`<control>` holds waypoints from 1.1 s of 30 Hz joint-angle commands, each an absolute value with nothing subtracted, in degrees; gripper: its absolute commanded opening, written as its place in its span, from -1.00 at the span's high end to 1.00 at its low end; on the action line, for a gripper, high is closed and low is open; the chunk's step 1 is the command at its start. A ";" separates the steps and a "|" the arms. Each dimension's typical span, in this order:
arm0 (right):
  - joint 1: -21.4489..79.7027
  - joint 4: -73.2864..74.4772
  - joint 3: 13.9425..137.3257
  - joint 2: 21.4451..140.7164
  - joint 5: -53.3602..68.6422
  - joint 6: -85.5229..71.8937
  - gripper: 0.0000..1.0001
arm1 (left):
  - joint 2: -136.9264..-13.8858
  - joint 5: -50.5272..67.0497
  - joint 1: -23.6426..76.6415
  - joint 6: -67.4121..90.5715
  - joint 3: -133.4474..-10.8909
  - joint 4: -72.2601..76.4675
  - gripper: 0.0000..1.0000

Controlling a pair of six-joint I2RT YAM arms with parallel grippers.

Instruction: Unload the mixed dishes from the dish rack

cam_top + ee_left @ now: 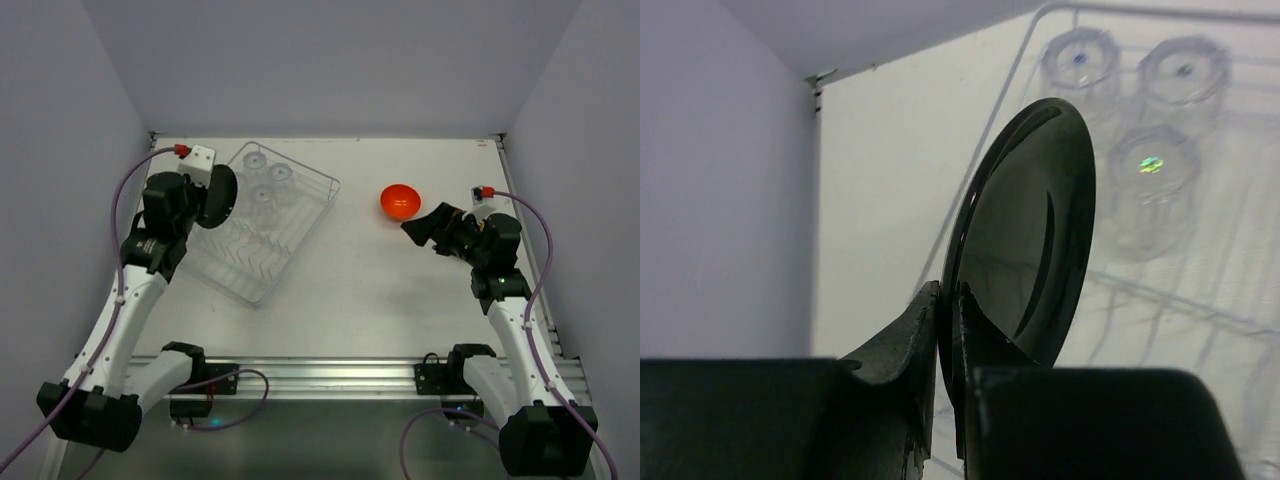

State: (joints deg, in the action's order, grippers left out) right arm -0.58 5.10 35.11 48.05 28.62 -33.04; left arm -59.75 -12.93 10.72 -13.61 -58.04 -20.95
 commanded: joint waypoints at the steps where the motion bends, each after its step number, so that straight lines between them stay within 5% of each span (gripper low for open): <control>1: -0.44 1.94 34.19 47.64 31.02 -34.36 -0.98 | -51.71 -1.27 11.07 -1.44 -60.39 -21.89 1.00; 20: 3.68 1.66 36.47 50.72 42.27 -38.93 -0.96 | -37.88 31.27 11.07 26.36 -34.04 -11.88 1.00; 33: 33.47 7.56 46.12 55.53 21.36 -39.12 -0.88 | -31.46 40.35 11.69 29.09 -26.98 -6.32 1.00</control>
State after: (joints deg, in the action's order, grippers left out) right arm 29.71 6.17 41.04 52.29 27.59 -40.05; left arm -31.88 37.56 11.09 27.31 -26.74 -10.59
